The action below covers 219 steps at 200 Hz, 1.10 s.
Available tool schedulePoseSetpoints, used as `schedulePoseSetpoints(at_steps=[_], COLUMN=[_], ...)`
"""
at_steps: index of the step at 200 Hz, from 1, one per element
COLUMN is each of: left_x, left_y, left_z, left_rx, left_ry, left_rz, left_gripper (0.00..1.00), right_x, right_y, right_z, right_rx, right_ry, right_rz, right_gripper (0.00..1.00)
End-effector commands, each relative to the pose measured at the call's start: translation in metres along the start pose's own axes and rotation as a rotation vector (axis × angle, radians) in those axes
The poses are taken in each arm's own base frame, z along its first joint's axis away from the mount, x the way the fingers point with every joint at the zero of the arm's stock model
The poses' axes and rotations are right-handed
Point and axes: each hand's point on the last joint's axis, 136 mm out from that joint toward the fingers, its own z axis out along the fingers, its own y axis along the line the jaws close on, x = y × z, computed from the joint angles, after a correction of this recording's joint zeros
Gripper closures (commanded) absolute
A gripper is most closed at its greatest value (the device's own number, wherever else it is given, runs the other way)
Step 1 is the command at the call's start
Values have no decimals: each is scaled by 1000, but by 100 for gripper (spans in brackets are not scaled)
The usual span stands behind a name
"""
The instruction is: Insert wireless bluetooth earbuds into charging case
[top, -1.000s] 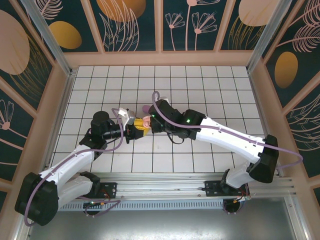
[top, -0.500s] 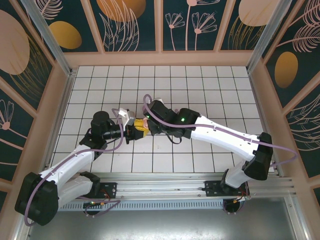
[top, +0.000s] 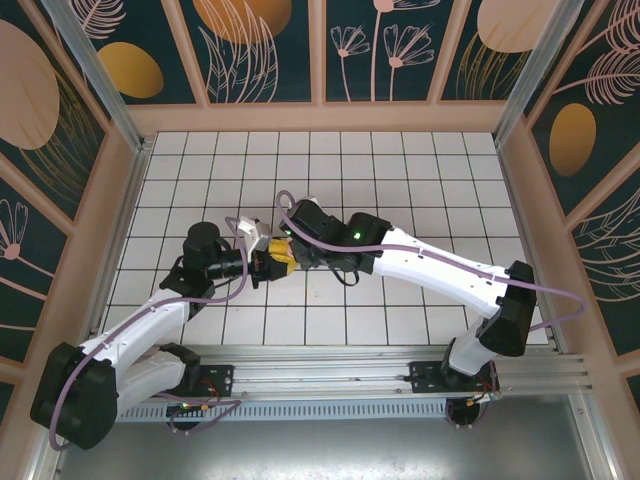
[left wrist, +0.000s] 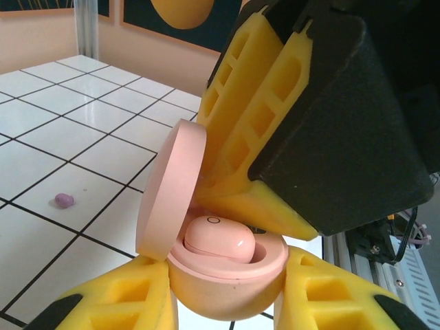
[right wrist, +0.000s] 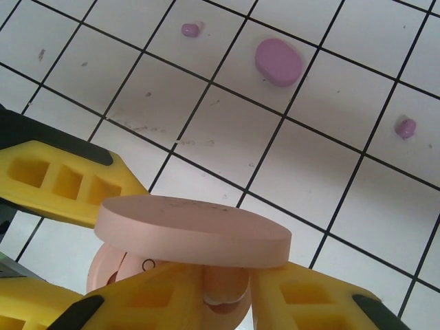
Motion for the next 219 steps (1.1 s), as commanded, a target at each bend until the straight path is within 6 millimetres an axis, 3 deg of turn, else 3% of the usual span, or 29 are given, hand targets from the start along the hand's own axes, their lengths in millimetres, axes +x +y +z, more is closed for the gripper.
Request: schedulePoseSetpoints(at_steps=[1, 82, 180, 219], left_x=[-23, -24, -28, -32], left_y=[-5, -6, -9, -13], left_z=[0, -1, -3, -6], left_rx=[26, 22, 23, 33], left_ry=[-52, -56, -81, -100], left_rz=[83, 91, 101, 116], left_gripper=[100, 100, 100, 100], right_x=[0, 1, -45, -58], right_y=[15, 14, 25, 3], right_z=[-8, -12, -87, -98], right_rx=[-56, -65, -310, -326], right_ry=[9, 10, -194, -253], right_rz=[-22, 5, 138, 238], right_gripper=[74, 72, 71, 70])
